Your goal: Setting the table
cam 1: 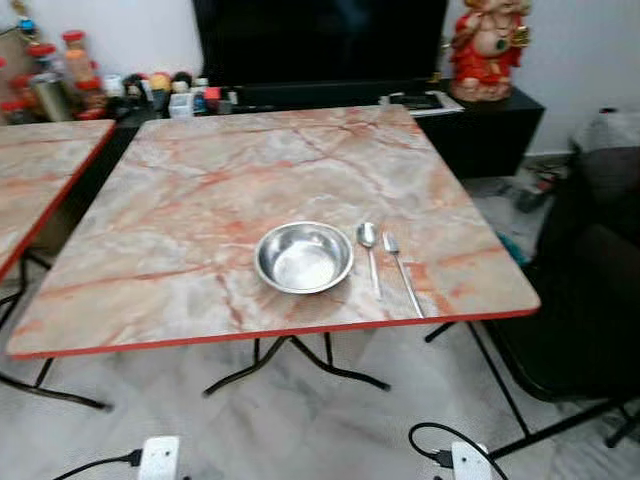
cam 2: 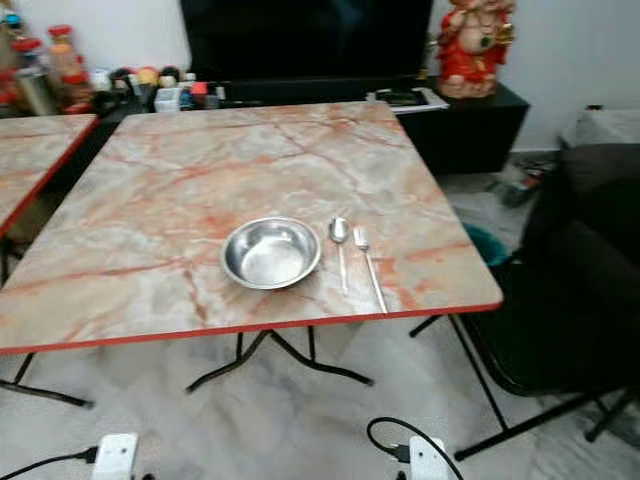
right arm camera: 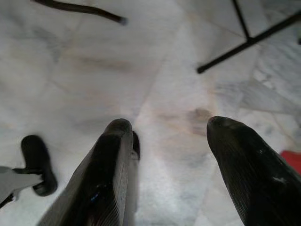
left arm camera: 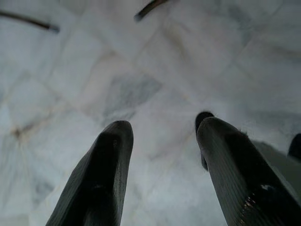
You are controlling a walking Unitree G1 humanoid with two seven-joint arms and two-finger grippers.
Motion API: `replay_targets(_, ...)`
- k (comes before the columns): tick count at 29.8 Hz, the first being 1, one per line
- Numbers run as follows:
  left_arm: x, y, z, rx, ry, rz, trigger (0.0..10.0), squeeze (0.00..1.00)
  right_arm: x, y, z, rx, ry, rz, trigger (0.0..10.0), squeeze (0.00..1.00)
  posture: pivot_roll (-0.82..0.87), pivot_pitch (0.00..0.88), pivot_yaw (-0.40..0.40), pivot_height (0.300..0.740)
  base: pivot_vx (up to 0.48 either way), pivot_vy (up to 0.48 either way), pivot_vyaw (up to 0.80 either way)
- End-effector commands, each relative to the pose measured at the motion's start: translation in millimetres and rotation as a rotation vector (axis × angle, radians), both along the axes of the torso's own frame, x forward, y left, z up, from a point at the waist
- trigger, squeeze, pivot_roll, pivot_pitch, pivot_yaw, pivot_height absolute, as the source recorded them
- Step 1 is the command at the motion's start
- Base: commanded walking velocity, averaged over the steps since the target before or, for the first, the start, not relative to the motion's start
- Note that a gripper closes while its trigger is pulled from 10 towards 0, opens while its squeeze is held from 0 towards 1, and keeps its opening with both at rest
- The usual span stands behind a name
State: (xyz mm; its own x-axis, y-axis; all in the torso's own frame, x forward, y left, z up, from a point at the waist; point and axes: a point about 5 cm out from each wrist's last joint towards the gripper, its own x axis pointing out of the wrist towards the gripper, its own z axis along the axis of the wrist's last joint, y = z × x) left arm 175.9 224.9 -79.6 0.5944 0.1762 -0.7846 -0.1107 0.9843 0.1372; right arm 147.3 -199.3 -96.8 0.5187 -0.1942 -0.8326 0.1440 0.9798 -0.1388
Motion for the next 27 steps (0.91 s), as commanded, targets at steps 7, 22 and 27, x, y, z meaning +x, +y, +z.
replay_targets(7, 0.8, -20.6, -5.6, -0.017, 0.089, -0.091, 10.0, 0.00, 12.1, -0.8, 4.6, 0.004, -0.025, -0.005, 10.0, 0.00, -0.04, 0.000, 0.018, 0.740, 0.000, 0.000, 0.00)
replay_targets(22, -5.0, -17.8, -8.0, -0.006, 0.108, -0.032, 10.0, 0.00, 16.2, -1.6, 6.5, 0.018, -0.042, -0.023, 10.0, 0.00, -0.03, 0.000, 0.014, 0.740, 0.000, 0.370, 0.22)
replay_targets(27, -4.2, -17.6, -7.7, -0.006, 0.106, -0.028, 10.0, 0.00, 14.8, 0.7, 5.5, 0.022, -0.036, -0.020, 10.0, 0.00, -0.02, 0.000, 0.017, 0.740, 0.000, 0.480, 0.00)
